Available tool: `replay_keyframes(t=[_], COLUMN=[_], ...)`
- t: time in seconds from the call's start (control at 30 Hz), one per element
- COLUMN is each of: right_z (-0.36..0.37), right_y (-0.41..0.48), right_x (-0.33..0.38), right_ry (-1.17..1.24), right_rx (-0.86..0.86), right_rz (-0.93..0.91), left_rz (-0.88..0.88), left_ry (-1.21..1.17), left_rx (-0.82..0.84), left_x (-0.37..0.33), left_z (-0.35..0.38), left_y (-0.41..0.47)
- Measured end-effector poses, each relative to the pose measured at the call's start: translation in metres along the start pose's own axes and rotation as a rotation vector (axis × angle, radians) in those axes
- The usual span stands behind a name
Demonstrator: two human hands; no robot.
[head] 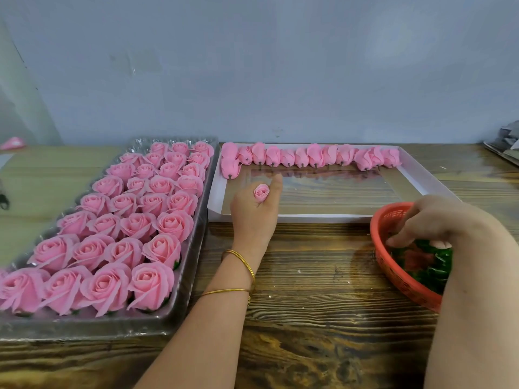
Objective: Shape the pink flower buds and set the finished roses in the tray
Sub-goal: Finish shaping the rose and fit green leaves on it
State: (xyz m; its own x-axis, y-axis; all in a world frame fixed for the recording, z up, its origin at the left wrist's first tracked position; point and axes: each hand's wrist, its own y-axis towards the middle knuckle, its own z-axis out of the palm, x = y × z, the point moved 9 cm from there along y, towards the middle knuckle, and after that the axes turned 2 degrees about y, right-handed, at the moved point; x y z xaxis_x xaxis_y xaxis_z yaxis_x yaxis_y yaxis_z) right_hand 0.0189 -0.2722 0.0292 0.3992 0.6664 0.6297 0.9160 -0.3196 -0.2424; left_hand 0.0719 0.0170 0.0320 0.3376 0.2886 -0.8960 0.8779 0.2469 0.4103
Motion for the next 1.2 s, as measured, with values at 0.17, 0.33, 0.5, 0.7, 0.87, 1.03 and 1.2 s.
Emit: replay_keyframes(t=[0.17, 0.33, 0.5, 0.7, 0.87, 1.03, 1.2], right_z=[-0.019, -0.026, -0.023, -0.029, -0.029, -0.03, -0.033], right_y=[0.025, 0.027, 0.027, 0.03, 0.027, 0.023, 0.021], right_x=[0.002, 0.002, 0.0, -0.001, 0.002, 0.005, 0.008], right_ry=[-0.21, -0.22, -0.213, -0.216, -0.194, -0.135, -0.096], right_rx=[-0.036, -0.097, -0.084, -0.156, -0.154, -0.146, -0.2], right_rz=[0.155, 0.153, 0.165, 0.144, 0.144, 0.127, 0.113], left_rz=[-0.006, -0.01, -0.012, -0.001, -0.009, 0.0, 0.008], left_ry=[0.003, -0.008, -0.004, 0.007, 0.012, 0.027, 0.025], left_rx=[0.004, 0.005, -0.002, -0.002, 0.002, 0.0, -0.004], left_x=[0.001, 0.001, 0.001, 0.0, 0.0, -0.001, -0.001], left_z=[0.0, 0.0, -0.001, -0.001, -0.001, -0.001, 0.0], left_y=[0.0, 0.0, 0.0, 0.0, 0.0, -0.001, -0.001])
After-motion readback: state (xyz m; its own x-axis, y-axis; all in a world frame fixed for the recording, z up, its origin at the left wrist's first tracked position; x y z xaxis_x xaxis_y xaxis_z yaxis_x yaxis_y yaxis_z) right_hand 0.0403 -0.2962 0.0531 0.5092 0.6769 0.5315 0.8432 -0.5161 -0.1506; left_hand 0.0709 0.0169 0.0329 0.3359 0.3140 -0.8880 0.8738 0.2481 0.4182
